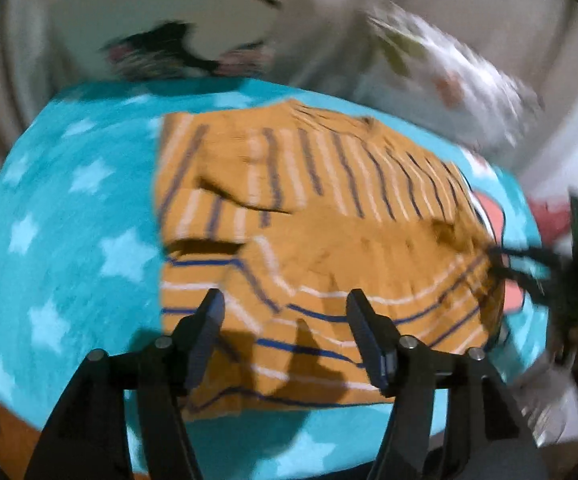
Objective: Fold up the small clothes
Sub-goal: 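Grasp the sweater hem with the left gripper and fold it toward the collar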
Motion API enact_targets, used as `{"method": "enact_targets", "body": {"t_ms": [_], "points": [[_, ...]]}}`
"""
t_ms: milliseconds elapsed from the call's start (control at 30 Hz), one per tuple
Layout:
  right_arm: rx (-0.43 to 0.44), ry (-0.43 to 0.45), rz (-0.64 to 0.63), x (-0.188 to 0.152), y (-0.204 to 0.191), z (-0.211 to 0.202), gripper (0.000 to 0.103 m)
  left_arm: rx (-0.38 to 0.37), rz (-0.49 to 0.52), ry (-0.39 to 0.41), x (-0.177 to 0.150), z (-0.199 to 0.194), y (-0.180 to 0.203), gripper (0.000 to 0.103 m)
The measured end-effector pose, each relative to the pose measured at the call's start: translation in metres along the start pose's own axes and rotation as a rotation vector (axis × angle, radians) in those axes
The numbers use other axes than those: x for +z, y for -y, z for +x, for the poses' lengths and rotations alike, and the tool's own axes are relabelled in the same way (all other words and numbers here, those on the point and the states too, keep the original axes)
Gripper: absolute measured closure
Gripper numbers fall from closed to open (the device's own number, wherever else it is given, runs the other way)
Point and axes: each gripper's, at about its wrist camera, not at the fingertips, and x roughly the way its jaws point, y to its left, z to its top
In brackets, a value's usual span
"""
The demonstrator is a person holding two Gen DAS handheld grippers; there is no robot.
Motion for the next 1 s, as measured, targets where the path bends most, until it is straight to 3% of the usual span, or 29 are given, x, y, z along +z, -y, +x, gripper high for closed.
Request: {"method": "enact_targets", "body": {"t_ms": [133, 267, 333, 367, 400, 467, 533, 667, 800, 900, 1000], "points": [[-0.115, -0.022, -0.051, 0.019, -0.008, 0.029, 0.045, 0.056, 0.12, -0.032, 0.005, 0.025, 0.008, 0.034], [-0.129, -0.054, -0.028, 0.031, -0.005, 0.048, 0.045, 0.074, 0.111, -0.056, 0.018, 0.041, -0.005, 0.036], [-0.132, -0.063, -0.003, 0.033, -0.001, 0.05, 0.045, 0.041, 0.078, -0.076, 0.024, 0.046, -0.015, 0.064], [-0.112, -0.068, 0.026, 0.034, 0.003, 0.05, 0.054, 0.032, 0.058, -0.098, 0.026, 0.049, -0.02, 0.093], [-0.087, -0.075, 0.053, 0.034, 0.005, 0.051, 0.076, 0.015, 0.027, -0.119, 0.027, 0.053, -0.028, 0.096], [-0.013, -0.099, 0.12, 0.032, 0.01, 0.052, 0.094, -0.038, -0.027, -0.115, 0.027, 0.051, -0.037, 0.096], [0.007, -0.101, 0.143, 0.029, 0.009, 0.049, 0.101, -0.051, -0.055, -0.105, 0.026, 0.044, -0.042, 0.096], [0.016, -0.051, 0.197, 0.028, 0.009, 0.026, 0.102, -0.07, -0.096, -0.059, 0.033, 0.019, -0.048, 0.096], [0.013, 0.047, 0.248, 0.044, 0.015, -0.013, 0.102, -0.094, -0.098, -0.014, 0.063, 0.002, -0.05, 0.096], [0.006, 0.12, 0.275, 0.067, 0.025, -0.034, 0.102, -0.123, -0.105, 0.003, 0.092, 0.002, -0.05, 0.096], [0.021, 0.119, 0.265, 0.083, 0.034, -0.031, 0.101, -0.129, -0.107, 0.006, 0.114, 0.011, -0.049, 0.096]]}}
